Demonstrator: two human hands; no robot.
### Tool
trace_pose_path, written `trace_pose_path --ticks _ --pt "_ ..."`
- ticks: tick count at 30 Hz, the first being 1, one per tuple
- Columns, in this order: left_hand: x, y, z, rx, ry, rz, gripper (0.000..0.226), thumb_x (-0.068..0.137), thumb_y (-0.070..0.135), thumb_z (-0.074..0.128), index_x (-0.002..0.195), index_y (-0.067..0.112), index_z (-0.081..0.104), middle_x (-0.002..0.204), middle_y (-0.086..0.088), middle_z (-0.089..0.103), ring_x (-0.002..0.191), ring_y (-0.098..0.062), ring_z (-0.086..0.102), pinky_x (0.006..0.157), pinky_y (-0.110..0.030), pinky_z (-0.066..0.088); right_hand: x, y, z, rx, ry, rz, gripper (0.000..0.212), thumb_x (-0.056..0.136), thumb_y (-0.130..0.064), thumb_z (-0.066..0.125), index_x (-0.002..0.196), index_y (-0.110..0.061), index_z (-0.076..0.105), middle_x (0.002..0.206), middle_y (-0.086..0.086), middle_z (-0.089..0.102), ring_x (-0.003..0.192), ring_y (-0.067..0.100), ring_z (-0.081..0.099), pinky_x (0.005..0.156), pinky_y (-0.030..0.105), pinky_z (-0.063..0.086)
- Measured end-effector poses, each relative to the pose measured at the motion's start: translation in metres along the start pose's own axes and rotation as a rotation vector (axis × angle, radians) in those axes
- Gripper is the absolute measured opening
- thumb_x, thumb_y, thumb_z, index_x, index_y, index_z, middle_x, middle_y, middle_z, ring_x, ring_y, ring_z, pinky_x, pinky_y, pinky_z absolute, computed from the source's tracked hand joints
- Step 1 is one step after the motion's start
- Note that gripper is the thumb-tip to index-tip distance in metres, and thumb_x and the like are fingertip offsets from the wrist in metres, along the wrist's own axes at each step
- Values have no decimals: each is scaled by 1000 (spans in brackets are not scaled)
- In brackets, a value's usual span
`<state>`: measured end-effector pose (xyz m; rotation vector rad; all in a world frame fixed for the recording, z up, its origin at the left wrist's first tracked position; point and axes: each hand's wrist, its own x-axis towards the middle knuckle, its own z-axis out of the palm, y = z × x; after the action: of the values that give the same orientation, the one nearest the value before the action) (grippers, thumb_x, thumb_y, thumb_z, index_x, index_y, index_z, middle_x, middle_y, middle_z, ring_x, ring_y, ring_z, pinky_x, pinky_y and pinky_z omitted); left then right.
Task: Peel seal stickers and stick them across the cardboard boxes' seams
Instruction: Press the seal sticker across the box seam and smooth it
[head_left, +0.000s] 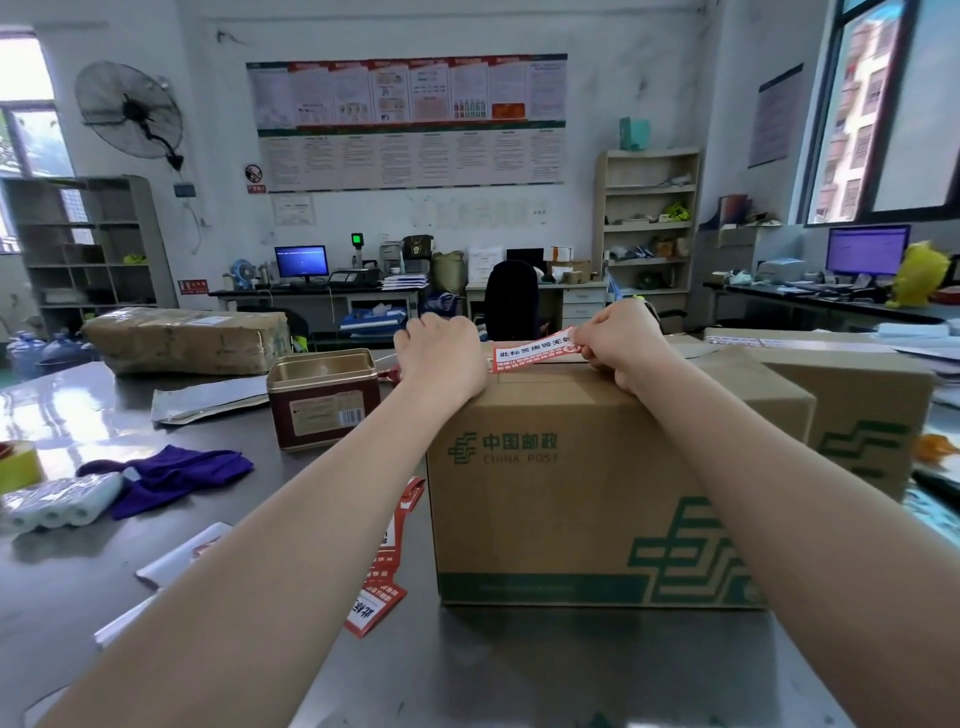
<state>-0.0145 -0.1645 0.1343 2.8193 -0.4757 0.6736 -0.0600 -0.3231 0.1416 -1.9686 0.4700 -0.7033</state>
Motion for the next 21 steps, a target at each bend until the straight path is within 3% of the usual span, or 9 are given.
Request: trace_pose_path --ticks 4,9,15,21 --pt "1 -1 1 -77 56 146 25 87 6 46 106 10 63 114 -10 61 107 -28 54 92 -41 36 0 0 1 -36 6 -17 17 88 -7 60 74 2 63 67 12 59 63 21 51 67 30 47" --pt "-3 -1 -1 -158 92 252 28 88 7 48 101 15 71 107 -5 68 101 -27 58 95 -39 38 3 0 3 -106 20 -45 21 88 -9 61 95 9 66 93 23 69 70 24 53 74 34 52" --pt "-7 0 -5 -163 83 282 29 88 10 47 99 13 73 109 -5 69 103 -25 59 98 -39 37 3 0 3 -173 36 -48 21 87 -7 61 99 9 66 99 23 69 72 23 55 79 38 55" --pt "-9 1 -6 -107 111 311 31 84 11 44 91 12 74 92 -6 72 88 -26 61 88 -36 44 4 1 4 -205 35 -72 22 88 -8 60 100 9 66 99 24 69 72 24 54 80 40 55"
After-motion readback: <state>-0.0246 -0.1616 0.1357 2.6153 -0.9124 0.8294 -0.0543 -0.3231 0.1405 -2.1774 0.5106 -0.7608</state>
